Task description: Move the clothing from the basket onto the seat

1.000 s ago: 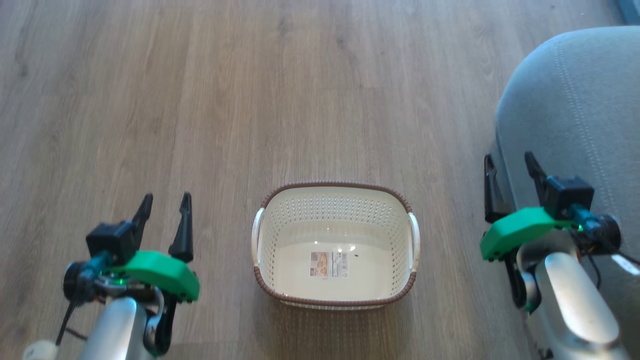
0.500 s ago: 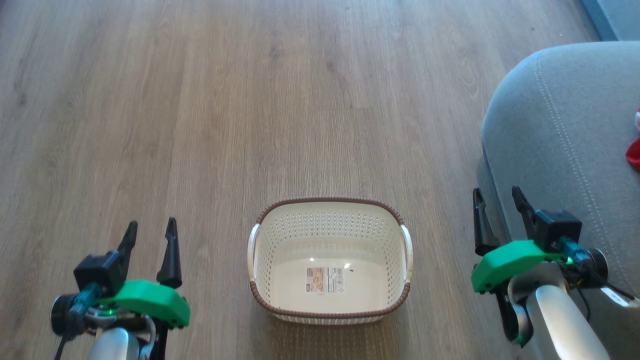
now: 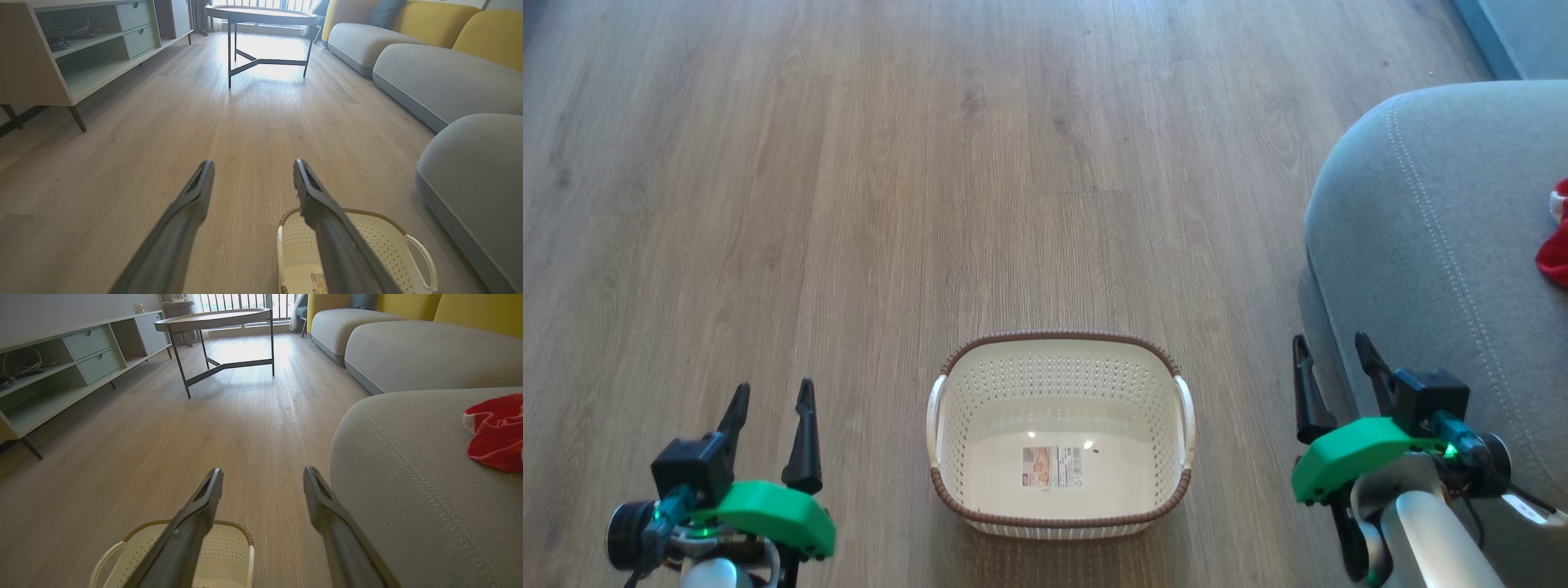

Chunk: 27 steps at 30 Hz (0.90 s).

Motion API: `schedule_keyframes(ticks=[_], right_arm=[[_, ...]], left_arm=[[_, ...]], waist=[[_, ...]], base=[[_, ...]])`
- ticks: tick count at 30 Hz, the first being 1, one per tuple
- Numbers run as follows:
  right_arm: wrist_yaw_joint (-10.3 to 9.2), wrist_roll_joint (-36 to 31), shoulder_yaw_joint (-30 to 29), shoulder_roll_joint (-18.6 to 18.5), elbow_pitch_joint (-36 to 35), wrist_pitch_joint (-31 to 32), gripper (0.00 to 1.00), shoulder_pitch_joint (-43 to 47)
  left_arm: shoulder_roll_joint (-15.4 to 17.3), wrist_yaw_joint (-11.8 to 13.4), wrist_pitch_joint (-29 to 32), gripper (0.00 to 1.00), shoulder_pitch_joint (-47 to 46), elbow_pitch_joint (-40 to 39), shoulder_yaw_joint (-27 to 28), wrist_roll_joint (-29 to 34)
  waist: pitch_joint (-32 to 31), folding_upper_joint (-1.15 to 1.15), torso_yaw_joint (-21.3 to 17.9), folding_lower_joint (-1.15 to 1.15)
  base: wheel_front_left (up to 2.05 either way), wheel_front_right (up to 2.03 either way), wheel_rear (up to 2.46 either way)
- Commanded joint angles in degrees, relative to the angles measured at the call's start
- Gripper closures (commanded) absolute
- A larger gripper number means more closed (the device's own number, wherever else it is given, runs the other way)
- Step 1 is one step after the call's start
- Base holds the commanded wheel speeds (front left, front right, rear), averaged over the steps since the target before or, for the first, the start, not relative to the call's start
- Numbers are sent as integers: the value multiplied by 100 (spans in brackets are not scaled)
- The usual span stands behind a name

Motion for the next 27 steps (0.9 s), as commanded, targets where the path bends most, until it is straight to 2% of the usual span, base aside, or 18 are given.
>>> schedule_keyframes(ticks=[1, 20, 21, 27], right_arm=[[40, 34, 148, 41, -196, -69, 0, -113], [40, 69, 165, 42, -152, -69, 0, -133], [0, 36, 39, 2, 26, 3, 100, 5], [1, 237, 33, 3, 246, 65, 100, 103]], left_arm=[[5, -25, -37, 0, -129, -228, 238, 47], [-19, -93, -37, 0, -140, -225, 204, 1], [-35, -96, 1, 100, 9, -21, 10, -10], [-41, -98, 84, 100, 41, 265, 31, -203]], waist=[[4, 0, -9, 0], [70, 0, 9, 0], [70, 0, 9, 0], [67, 0, 10, 0]], base=[[0, 0, 0], [0, 0, 0], [0, 0, 0], [0, 0, 0]])
